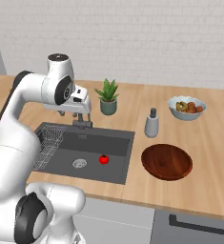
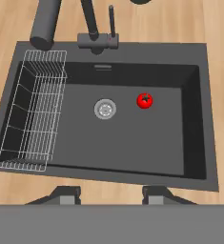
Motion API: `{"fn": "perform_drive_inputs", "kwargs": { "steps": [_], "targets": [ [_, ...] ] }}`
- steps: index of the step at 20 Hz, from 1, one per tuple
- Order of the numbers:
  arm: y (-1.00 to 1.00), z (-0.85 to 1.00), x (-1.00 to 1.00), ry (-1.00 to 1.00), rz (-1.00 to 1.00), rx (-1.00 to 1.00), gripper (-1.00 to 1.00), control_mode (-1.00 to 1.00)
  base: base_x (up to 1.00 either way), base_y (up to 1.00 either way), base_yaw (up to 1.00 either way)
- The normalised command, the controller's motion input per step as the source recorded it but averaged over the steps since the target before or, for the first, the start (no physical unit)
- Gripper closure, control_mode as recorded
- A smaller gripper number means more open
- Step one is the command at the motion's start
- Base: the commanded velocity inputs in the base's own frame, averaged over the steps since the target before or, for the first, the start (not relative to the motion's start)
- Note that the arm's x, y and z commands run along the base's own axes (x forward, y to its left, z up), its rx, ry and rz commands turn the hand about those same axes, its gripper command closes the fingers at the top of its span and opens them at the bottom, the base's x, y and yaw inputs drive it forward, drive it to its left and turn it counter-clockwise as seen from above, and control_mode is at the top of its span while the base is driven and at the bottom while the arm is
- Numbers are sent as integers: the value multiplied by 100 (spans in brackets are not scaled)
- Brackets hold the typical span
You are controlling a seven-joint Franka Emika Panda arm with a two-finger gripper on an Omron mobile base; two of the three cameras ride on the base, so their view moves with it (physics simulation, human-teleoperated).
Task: Pick the tomato from the sink and place it in the bowl. Then pick the bowl and place it in the microwave. Then close the microwave door and press the start button.
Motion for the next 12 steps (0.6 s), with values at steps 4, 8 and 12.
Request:
{"fn": "perform_drive_inputs", "kwargs": {
  "steps": [4, 8, 12],
  "targets": [
    [-4, -26, -20, 5, 0, -4, -100, -100, 0, 0, 0],
    [-59, -78, 0, 13, 6, 0, -100, -100, 0, 0, 0],
    [-83, -98, 0, 1, 43, 0, -100, -100, 0, 0, 0]
  ]
}}
